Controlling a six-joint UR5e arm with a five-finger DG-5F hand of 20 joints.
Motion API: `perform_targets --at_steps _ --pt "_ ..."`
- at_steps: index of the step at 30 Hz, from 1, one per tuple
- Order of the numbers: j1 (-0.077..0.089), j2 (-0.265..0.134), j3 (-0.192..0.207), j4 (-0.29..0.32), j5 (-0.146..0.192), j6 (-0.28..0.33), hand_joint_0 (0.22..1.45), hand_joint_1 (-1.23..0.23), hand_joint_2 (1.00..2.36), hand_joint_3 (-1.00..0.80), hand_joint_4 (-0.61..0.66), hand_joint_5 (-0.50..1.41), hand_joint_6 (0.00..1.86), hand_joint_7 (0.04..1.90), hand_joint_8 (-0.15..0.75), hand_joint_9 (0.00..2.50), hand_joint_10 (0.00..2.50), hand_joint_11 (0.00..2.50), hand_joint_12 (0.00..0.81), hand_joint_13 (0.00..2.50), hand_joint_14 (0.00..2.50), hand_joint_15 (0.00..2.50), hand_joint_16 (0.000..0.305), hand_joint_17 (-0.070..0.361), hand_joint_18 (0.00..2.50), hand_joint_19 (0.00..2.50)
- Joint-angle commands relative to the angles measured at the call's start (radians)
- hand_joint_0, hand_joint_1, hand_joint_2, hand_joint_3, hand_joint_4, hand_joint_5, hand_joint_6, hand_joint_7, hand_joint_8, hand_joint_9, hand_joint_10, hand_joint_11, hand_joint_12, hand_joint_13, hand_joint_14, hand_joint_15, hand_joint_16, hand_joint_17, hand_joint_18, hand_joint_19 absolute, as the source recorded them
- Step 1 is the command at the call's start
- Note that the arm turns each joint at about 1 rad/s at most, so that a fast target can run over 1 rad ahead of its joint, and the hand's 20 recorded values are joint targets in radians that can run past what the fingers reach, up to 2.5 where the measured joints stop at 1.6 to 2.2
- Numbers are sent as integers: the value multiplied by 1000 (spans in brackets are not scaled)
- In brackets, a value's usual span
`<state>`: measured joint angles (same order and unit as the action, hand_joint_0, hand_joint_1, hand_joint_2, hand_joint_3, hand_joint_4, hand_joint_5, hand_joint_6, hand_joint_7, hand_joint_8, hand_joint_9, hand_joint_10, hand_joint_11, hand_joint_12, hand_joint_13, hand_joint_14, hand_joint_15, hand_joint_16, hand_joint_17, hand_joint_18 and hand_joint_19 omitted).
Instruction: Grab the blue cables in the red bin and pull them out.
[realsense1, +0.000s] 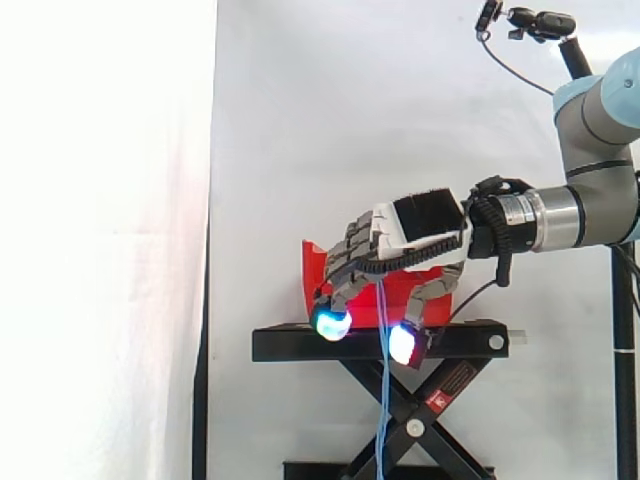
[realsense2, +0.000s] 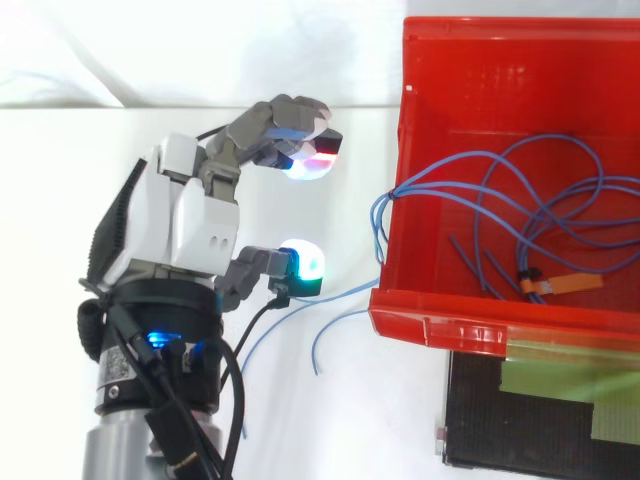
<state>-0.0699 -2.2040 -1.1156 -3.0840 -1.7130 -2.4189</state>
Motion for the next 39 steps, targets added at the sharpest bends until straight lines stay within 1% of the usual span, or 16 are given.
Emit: perform_targets --at_steps 1,4,5,11,16,19,21,23,24,26,30,36,39 --pt "-2 0 -3 8 0 -2 614 -1064 1000 -1000 213 604 139 566 357 739 4 1186 410 663 19 729 54 121 638 789" --pt "-4 0 -4 8 -2 -21 638 -1068 1000 -1000 200 608 106 580 345 724 5 1179 406 637 21 726 52 118 607 791" --pt "-4 0 -4 8 -4 -45 639 -1067 1000 -1000 198 607 106 584 346 723 7 1188 407 635 22 724 52 117 607 791" --pt "-7 1 -4 7 -7 -119 652 -1064 1000 -1000 194 612 93 589 340 721 7 1169 402 616 21 712 51 116 592 798" --pt "-7 0 -4 1 -10 -124 661 -1058 1000 -1000 205 631 88 595 341 754 6 1187 399 624 20 715 51 114 599 797" --pt "-8 0 -4 -4 -14 -139 666 -1050 1000 -1000 203 641 86 595 340 755 6 1189 398 624 22 715 51 114 598 799" --pt "-8 0 -4 -12 -22 -171 669 -1046 1000 -1000 202 640 84 600 339 756 6 1180 398 626 20 722 51 114 596 798" --pt "-8 0 -12 -16 -24 -182 670 -1046 1000 -1000 202 640 85 601 339 756 8 1190 398 625 22 716 51 114 596 801" --pt "-8 0 -23 -15 -30 -216 674 -1044 1000 -1000 202 642 79 600 339 756 6 1192 397 625 21 723 50 113 595 800" --pt "-8 1 -32 -12 -30 -222 674 -1041 1000 -1000 201 642 78 602 339 756 7 1189 397 624 22 716 50 113 594 799" --pt "-8 0 -32 -10 -30 -226 679 -1043 1000 -1000 205 657 66 609 339 776 6 1190 393 627 22 709 50 112 598 799" --pt "-10 0 -32 -8 -33 -271 682 -1041 1000 -1000 208 663 65 611 339 781 6 1196 392 631 23 712 50 112 598 809" --pt "-13 1 -32 -4 -33 -275 683 -1042 1000 -1000 205 664 64 612 339 782 6 1193 393 631 21 716 50 112 599 800"
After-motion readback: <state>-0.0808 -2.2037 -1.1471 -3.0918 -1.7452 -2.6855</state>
